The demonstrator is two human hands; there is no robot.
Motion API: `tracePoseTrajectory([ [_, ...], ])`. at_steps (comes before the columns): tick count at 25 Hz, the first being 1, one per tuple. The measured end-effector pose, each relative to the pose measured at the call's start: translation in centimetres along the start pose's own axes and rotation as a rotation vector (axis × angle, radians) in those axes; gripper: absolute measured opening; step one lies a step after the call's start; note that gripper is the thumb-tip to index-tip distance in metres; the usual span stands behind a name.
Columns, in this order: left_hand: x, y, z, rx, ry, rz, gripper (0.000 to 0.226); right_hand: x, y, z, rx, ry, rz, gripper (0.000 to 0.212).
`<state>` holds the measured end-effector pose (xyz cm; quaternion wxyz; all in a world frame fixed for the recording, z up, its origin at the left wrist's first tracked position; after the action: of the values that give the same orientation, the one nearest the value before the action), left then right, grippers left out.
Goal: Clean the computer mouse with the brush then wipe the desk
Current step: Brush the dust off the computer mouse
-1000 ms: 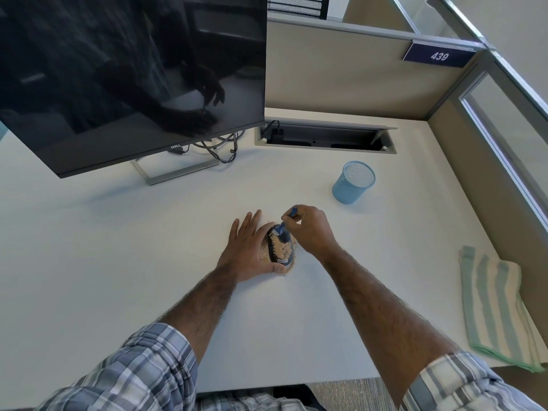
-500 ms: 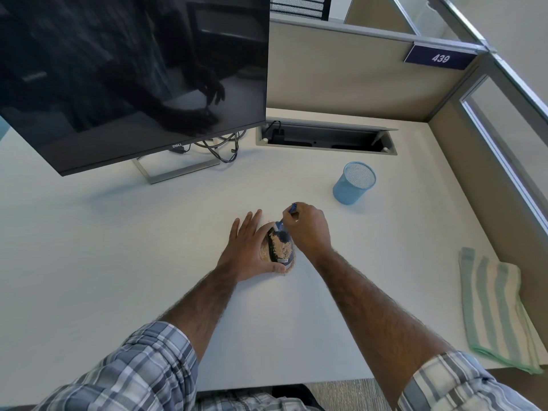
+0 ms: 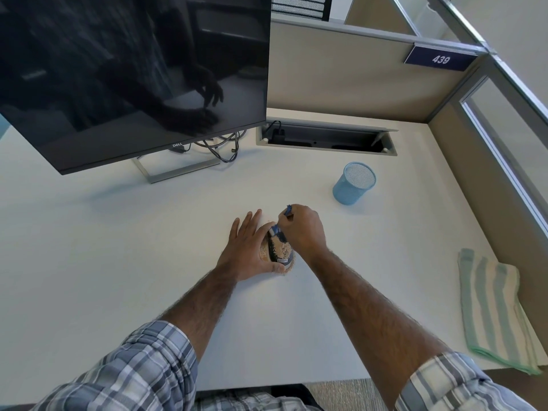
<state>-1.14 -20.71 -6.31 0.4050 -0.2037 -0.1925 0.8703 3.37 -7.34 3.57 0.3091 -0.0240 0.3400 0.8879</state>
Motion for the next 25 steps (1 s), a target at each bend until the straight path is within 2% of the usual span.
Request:
tracePoseTrajectory([
  [4,0.0,-0.1,0.0,0.000,0.003,-0.001,0.120,-0.1,0.0,-0.3,-0.001,0.041,0.007,0.023],
  [13,-0.1,-0.1,0.2,-0.001,-0.006,0.002,0.120,0.1,-0.3,0.7,-0.014,-0.024,-0.036,0.020],
  [16,-0.1,-0.1,0.1,-0.012,-0.008,0.000,0.120,0.0,-0.4,0.3,0.007,0.028,-0.029,0.021],
  [19,-0.1,-0.1,0.2,-0.011,-0.013,0.001,0.119,-0.2,-0.8,1.1,0.034,-0.064,-0.053,0.021],
  [23,-0.1,-0.2,0.1,-0.007,-0.008,0.002,0.119,-0.6,-0.6,0.4,0.022,0.001,-0.015,0.023],
  [25,-0.1,-0.2,0.1,-0.010,-0.011,0.005,0.119,-0.7,-0.9,0.8,0.053,-0.071,-0.020,0.022],
])
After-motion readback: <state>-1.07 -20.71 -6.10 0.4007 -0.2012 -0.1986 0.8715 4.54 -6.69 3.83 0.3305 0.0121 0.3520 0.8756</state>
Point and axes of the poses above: each hand's wrist, its own x-axis towards the middle knuckle, its own z-axis out of the back of the hand, y = z × x, the point moved 7 cm from there along x, towards the middle knuckle, and after that the axes turned 5 degrees about y, right-handed, at the moved point
